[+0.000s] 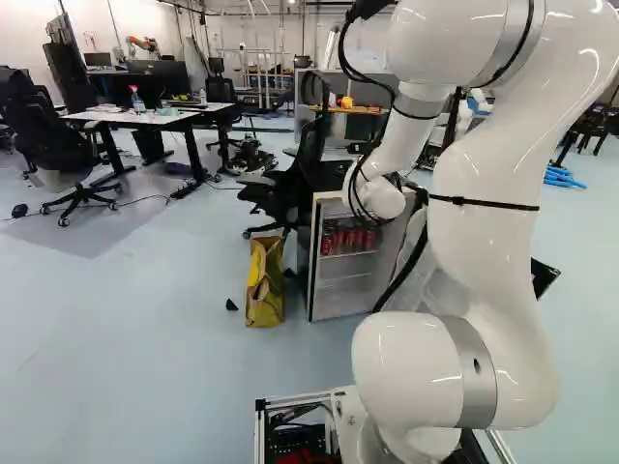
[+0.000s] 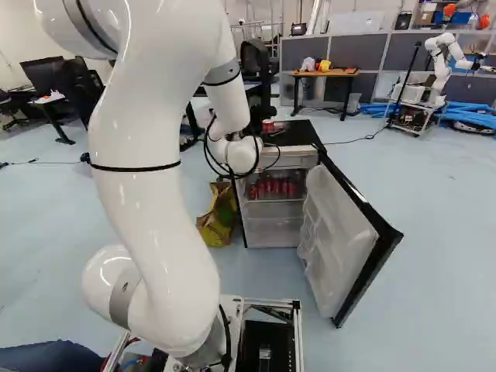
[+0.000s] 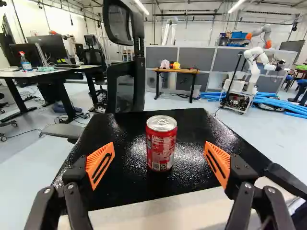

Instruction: Grab a drink from the fridge

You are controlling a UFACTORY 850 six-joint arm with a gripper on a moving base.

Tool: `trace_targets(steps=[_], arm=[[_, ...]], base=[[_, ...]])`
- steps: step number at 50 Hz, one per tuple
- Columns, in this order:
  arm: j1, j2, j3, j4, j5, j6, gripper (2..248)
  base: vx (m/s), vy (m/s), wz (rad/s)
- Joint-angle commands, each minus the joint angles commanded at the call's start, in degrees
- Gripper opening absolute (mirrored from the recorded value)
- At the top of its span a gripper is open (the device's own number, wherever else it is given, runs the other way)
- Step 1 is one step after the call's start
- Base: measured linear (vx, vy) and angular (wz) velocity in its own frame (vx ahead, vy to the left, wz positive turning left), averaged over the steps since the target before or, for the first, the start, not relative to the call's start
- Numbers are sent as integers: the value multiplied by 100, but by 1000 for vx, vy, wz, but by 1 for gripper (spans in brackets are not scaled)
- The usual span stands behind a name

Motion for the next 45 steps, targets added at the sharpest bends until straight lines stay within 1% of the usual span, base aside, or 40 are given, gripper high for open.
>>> trace_targets(steps=[11,20,33,45], arm=[[-24,288,354,0,0,0,247],[-95,501,612,0,0,0,247],[-285,715,865,0,0,0,247],[-507,822,989,0,0,0,247]], base=[[0,0,0],[0,0,0],[0,0,0],[0,0,0]])
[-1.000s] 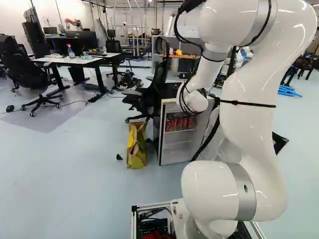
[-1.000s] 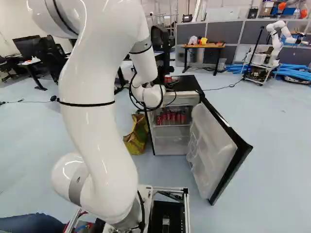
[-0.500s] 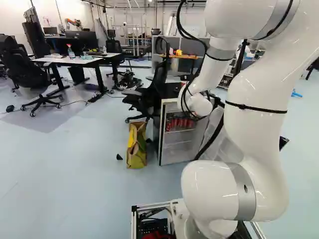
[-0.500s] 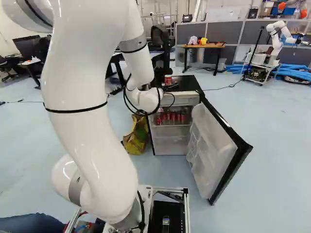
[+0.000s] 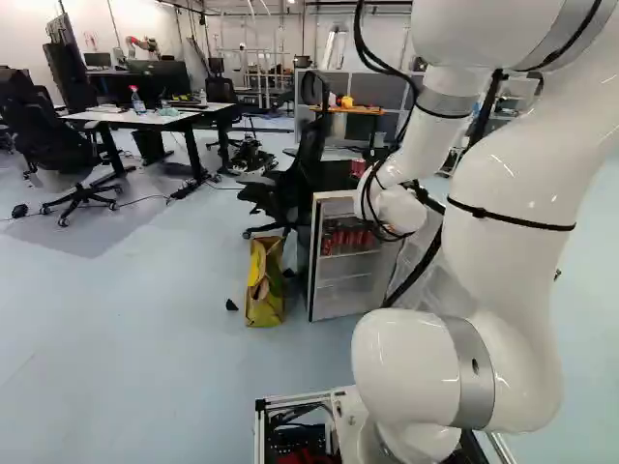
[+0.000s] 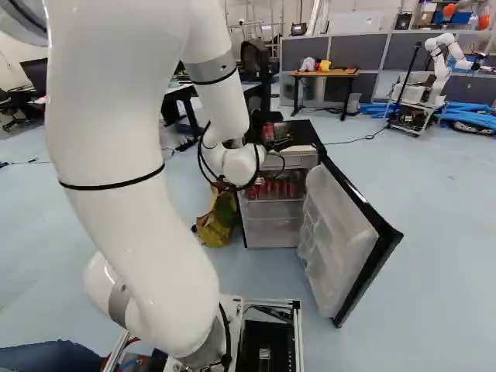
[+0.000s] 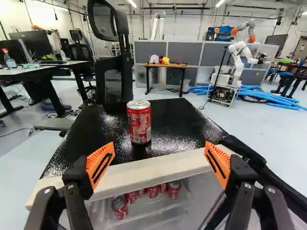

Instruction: Grab a drink from the fridge

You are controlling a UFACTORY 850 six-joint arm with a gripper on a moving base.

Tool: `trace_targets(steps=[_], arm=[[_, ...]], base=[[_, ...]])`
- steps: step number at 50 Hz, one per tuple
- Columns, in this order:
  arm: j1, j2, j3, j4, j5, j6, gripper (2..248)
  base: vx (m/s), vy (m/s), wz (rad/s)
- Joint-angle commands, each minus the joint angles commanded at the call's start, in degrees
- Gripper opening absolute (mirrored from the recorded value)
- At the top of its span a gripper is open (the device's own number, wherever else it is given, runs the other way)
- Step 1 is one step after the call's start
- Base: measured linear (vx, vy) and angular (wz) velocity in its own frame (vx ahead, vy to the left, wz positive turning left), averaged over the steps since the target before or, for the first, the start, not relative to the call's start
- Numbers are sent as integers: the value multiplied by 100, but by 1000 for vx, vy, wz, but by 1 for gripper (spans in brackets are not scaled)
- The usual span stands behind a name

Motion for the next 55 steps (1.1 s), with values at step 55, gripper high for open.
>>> trace_targets(steps=[55], arm=[[-977,207,-303,183,-1121,0,247]], base=[[0,0,0]])
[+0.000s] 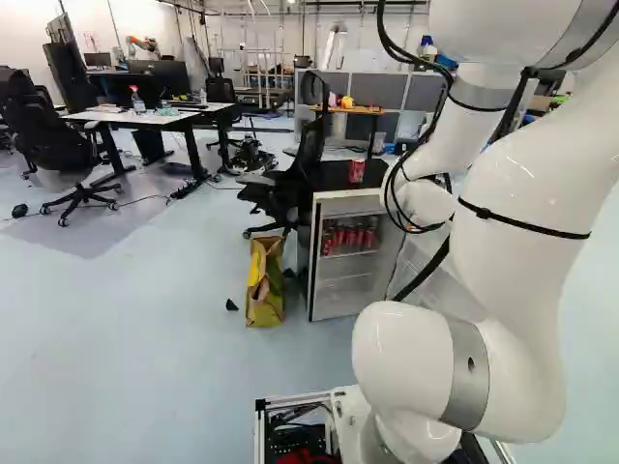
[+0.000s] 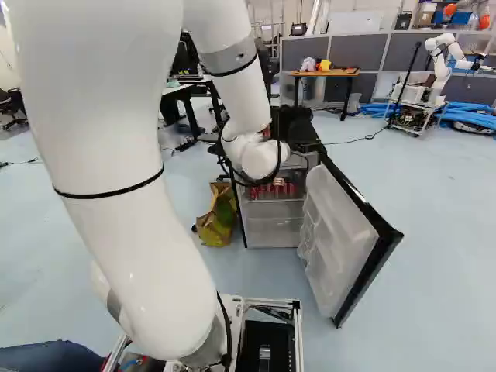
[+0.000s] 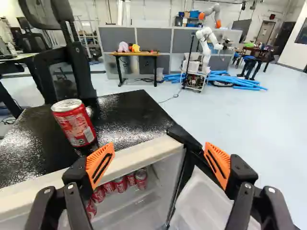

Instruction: Grab a drink from the fridge

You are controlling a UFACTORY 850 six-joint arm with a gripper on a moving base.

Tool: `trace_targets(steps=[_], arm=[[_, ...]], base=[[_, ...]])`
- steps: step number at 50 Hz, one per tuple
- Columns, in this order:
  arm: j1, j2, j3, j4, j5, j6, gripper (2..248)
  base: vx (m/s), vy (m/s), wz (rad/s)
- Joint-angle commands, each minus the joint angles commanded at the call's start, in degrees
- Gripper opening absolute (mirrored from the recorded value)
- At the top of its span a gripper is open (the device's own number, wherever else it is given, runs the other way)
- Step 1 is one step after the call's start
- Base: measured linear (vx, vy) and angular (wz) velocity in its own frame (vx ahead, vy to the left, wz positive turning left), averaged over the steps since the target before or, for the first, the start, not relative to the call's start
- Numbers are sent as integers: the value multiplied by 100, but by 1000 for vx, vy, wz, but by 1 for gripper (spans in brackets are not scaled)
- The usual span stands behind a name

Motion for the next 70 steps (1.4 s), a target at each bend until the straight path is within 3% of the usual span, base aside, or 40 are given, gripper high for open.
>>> trace_targets(steps=[25,70], arm=[[-426,120,-233,365,-1111,0,247],[-1149,163,-844,1963,-2780,0,247]], base=[[0,0,0],[0,0,0]])
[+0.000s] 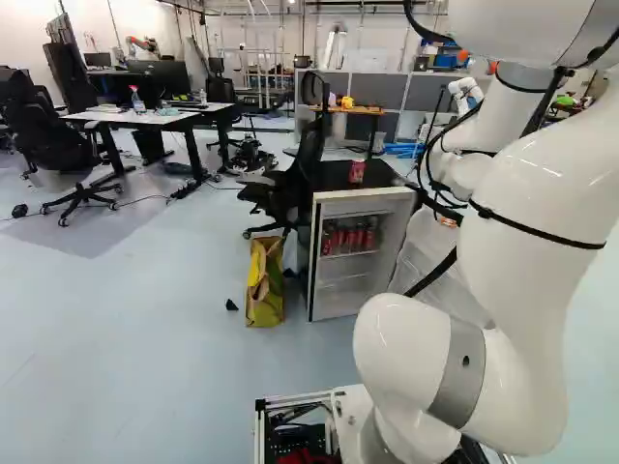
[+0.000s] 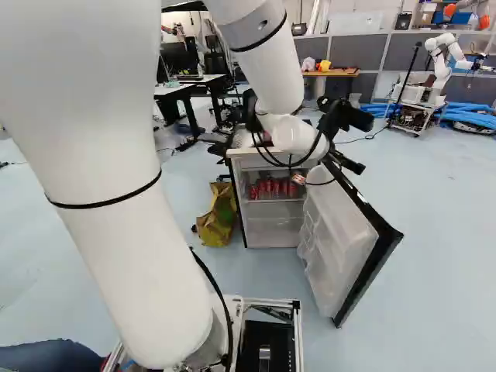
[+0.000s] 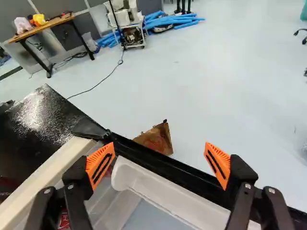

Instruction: Grab a drink from the fridge

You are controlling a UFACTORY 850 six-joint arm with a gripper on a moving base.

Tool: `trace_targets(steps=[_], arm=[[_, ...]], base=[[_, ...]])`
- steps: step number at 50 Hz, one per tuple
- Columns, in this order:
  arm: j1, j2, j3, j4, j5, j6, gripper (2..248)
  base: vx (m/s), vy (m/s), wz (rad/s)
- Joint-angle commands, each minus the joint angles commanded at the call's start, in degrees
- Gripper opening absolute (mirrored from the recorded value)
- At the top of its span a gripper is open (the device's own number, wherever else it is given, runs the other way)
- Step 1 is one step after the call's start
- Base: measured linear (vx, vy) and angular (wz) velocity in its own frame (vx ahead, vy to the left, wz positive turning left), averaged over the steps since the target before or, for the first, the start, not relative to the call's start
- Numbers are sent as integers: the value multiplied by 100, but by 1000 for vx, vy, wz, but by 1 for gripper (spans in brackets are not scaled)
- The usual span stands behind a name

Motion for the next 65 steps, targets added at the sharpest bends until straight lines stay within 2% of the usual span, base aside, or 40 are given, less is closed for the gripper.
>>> trace_targets(steps=[35,48,65], arm=[[-477,-113,-643,743,-1764,0,247],[-649,-153,-886,886,-2298,0,247],[-867,-472,-1256,1043,-2945,0,247]], base=[[0,0,0],[0,0,0],[0,0,0]])
